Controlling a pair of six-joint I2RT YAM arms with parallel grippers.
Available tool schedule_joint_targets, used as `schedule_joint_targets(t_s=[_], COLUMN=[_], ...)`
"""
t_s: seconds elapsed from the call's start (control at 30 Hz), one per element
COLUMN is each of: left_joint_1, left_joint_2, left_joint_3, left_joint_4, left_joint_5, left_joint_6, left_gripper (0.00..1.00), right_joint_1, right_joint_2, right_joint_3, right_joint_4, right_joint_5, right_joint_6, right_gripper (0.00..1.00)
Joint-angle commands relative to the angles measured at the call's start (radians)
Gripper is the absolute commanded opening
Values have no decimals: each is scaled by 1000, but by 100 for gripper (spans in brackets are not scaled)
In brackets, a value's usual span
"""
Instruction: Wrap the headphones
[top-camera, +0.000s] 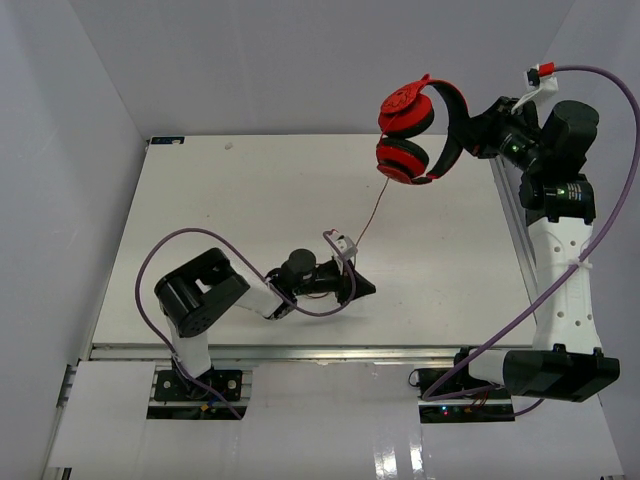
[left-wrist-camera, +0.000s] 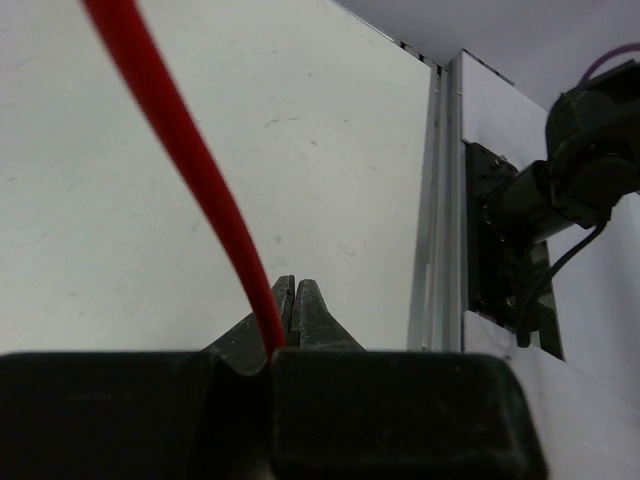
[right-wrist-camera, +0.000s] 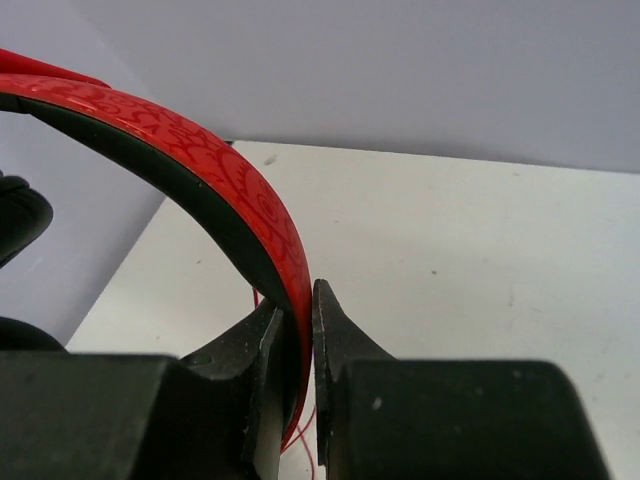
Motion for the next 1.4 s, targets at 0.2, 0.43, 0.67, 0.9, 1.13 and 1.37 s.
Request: schedule_joint_targets(t_s=[0.2,0.43,0.67,0.9,1.13,1.37], left_joint_1=[-299,-459,-532,-594,-598,-538], left_joint_2=[-148,-239,-327,-365,-374,-352], left_joint_3=[151,262,338,507,676,875], left_joint_4=[-481,-742,-887,-1090,-1315,-1513], left_joint_5=[-228,-348,-382,-410,-481,-607], left_joint_6=[140,213,235,307,458,599], left_gripper=[0,0,0,0,0,0], right_joint_1=[43,56,59,63,112,115], right_joint_2=[-113,-172,-197,-248,-319,-402], right_joint_3=[-127,-251,-318,-424,-580,-755], right_joint_4=[6,84,141,184,177,153], right_joint_5=[613,794,869,907,814,493], right_joint_6=[30,-95,-187,-290,-392,-641], right_gripper=[8,8,8,8,8,8])
